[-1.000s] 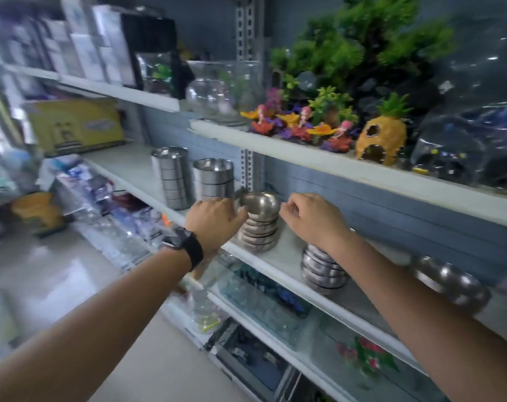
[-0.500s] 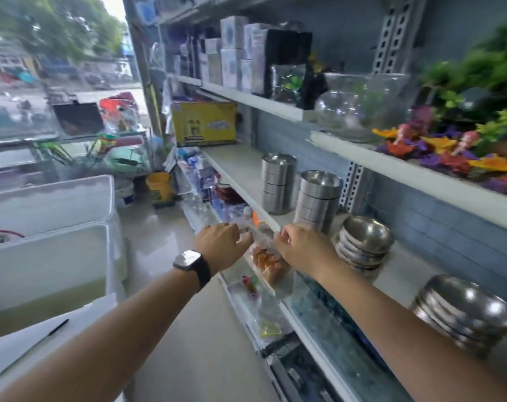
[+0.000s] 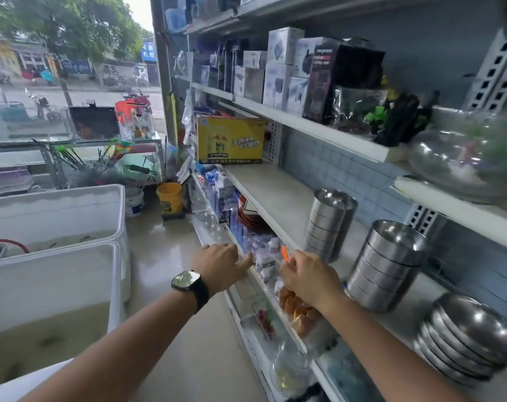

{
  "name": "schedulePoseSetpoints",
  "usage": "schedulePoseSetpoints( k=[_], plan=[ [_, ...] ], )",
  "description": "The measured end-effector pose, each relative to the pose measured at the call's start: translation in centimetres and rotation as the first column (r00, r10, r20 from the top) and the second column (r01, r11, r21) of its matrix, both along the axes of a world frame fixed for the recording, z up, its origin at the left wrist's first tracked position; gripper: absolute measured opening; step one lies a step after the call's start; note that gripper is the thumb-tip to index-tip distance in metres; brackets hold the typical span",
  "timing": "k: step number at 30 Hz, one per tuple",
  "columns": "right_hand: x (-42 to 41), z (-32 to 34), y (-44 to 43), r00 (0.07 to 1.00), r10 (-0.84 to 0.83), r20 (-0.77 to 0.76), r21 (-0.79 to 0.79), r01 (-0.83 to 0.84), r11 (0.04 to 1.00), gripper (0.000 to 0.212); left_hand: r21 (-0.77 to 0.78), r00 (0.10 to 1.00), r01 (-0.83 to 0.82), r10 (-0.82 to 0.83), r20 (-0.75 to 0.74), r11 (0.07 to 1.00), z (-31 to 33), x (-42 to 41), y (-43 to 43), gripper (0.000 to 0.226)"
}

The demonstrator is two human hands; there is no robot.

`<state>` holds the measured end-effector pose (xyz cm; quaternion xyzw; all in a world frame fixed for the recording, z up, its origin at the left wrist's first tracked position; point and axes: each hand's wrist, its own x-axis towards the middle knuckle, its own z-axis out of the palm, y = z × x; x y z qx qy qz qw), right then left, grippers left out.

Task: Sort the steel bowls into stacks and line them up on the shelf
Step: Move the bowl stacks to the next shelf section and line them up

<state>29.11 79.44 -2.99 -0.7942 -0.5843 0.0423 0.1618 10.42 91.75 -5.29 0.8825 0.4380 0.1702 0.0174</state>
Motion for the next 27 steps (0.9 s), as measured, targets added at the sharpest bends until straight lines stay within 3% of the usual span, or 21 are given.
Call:
schedulePoseSetpoints(
  k=[6, 10, 16, 22, 24, 27],
  plan=[
    [0.6, -2.3, 5.5, 0.999, -0.029, 0.013, -0.027, 0.029, 0.999, 0.029, -0.017, 0.999, 0.033, -0.033, -0.001, 0.999, -1.4, 1.9, 6.9, 0.07],
    [2.6, -3.7, 9.0, 0.998, -0.058, 0.038, -0.045, 0.059, 0.997, 0.04, -0.048, 0.998, 0.054, -0.055, -0.019, 0.997, -2.6, 4.2, 11.1, 0.074],
    [7.4, -6.3, 11.5, 0.987, -0.145, 0.069, -0.078, 0.15, 0.986, 0.044, -0.034, 0.992, 0.112, -0.114, -0.054, 0.993, -3.5, 9.5, 17.4, 0.062],
    [10.3, -7.8, 11.6, 0.957, -0.274, 0.092, -0.08, 0.282, 0.956, 0.07, -0.028, 0.96, 0.276, -0.277, -0.032, 0.961, -3.7, 15.9, 22.0, 0.053],
    [10.9, -7.9, 11.3, 0.94, -0.328, 0.092, -0.11, 0.337, 0.935, 0.073, 0.006, 0.943, 0.333, -0.333, -0.014, 0.943, -4.2, 18.3, 23.2, 0.062],
    [11.8, -8.1, 10.8, 0.906, -0.405, 0.124, -0.137, 0.42, 0.897, 0.068, -0.006, 0.898, 0.439, -0.439, -0.036, 0.899, -5.2, 21.6, 25.8, 0.058]
  ],
)
